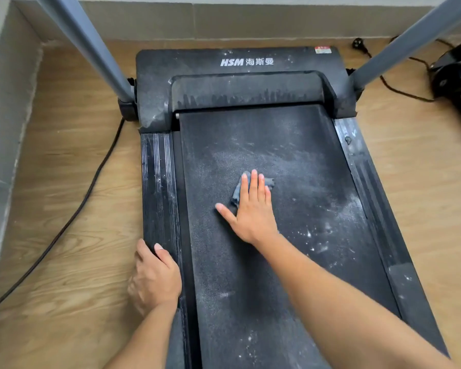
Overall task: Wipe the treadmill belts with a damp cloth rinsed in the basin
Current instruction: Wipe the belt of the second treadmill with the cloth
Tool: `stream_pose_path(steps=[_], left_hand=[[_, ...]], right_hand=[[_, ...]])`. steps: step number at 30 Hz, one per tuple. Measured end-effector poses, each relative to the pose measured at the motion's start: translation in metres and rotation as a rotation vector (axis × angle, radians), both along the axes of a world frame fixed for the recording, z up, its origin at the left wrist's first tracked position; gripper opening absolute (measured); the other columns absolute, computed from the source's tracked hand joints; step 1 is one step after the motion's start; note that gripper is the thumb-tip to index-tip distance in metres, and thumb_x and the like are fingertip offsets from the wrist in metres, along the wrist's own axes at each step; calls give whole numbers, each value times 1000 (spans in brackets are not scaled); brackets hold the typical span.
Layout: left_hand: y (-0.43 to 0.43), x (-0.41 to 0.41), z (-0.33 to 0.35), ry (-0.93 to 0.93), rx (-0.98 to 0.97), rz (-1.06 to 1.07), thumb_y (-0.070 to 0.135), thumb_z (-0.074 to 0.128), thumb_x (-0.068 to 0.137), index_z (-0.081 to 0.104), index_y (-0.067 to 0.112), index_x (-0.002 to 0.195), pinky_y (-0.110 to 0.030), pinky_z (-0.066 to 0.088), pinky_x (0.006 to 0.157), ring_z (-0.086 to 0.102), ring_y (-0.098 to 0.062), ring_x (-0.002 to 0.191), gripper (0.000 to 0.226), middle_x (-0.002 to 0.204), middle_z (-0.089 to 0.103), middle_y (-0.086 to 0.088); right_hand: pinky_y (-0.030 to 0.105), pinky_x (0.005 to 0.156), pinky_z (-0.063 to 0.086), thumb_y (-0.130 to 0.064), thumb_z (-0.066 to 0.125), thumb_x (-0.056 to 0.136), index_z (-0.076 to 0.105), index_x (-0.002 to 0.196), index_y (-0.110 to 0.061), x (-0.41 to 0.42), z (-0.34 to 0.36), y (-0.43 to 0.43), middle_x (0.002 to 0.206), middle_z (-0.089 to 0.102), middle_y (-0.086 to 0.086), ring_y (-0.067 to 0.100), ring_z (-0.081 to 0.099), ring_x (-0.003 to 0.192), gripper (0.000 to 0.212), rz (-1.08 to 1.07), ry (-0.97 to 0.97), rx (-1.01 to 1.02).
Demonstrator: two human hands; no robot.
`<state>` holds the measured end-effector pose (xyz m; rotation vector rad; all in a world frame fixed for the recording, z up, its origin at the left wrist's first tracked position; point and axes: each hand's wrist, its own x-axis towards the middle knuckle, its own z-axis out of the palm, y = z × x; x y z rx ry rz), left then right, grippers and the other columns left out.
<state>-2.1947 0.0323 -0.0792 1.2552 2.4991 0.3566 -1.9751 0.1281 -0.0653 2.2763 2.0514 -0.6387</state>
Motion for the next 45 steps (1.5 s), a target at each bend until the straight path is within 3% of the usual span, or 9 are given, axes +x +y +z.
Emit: stream_pose_path(steps=[7, 12, 17, 23, 27, 33, 37, 41, 45], left_hand=[[2, 2, 8, -7, 8, -30, 36, 39, 106, 43, 10, 133, -58, 51, 76, 65, -52, 92, 38, 125, 60, -25], [2, 2, 13, -30, 6, -23, 35, 40, 106, 43, 8, 134, -58, 50, 75, 66, -53, 92, 39, 122, 62, -28], [2, 1, 1, 15, 0, -17, 34, 41, 107, 43, 8, 136, -57, 48, 73, 66, -54, 89, 39, 120, 64, -30], [1, 0, 2, 13, 21, -30, 36, 38, 107, 42, 9, 136, -57, 49, 77, 66, -55, 91, 39, 125, 64, -29], [0, 3, 3, 4, 3, -14, 36, 38, 108, 42, 8, 137, -56, 49, 76, 66, -55, 90, 40, 126, 63, -29], [0, 4, 6, -27, 0, -12, 33, 40, 107, 39, 9, 138, -57, 50, 77, 67, -56, 88, 39, 128, 62, -30], [3, 5, 8, -16, -27, -31, 33, 38, 107, 42, 7, 137, -58, 51, 76, 67, -54, 91, 40, 125, 63, -29], [3, 6, 7, -7, -6, -21, 34, 38, 107, 44, 6, 138, -58, 50, 80, 66, -54, 99, 43, 129, 63, -29], [3, 4, 4, -21, 24, -20, 30, 41, 107, 44, 3, 138, -60, 49, 85, 62, -54, 110, 41, 135, 57, -28]], right_hand=[[43, 131, -8, -85, 25, 96, -17, 164, -10, 29, 12, -117, 170, -30, 9, 24, -31, 156, 109, 216, 20, -94], [48, 122, 21, -84, 42, 93, 28, 162, -2, 50, 15, -258, 173, 14, 19, 37, 20, 159, 107, 336, -65, -146], [45, 129, -14, -91, 25, 91, -15, 165, -13, 40, 7, -99, 170, -30, 9, 27, -32, 156, 114, 131, -15, -86], [49, 130, -9, -94, 21, 87, -14, 165, -12, 52, 3, 45, 172, -25, 11, 28, -28, 157, 119, 96, -50, -92], [48, 131, -2, -86, 27, 94, -13, 165, -10, 82, 11, -63, 170, -27, 14, 28, -28, 157, 112, 323, -65, -80], [46, 120, 21, -88, 43, 90, 34, 160, -3, 102, 20, -252, 168, 30, 20, 34, 14, 160, 111, 360, -135, -174], [41, 129, -13, -87, 25, 94, -9, 166, -17, 96, 13, -128, 171, -27, 8, 26, -24, 159, 107, 108, -34, -101], [46, 129, -13, -92, 21, 87, -9, 167, -15, 96, 7, 31, 172, -23, 11, 28, -26, 158, 115, -6, -30, -87], [48, 131, -7, -96, 15, 85, -14, 166, -15, 114, 3, 22, 171, -26, 11, 26, -28, 157, 118, 109, -42, -98]])
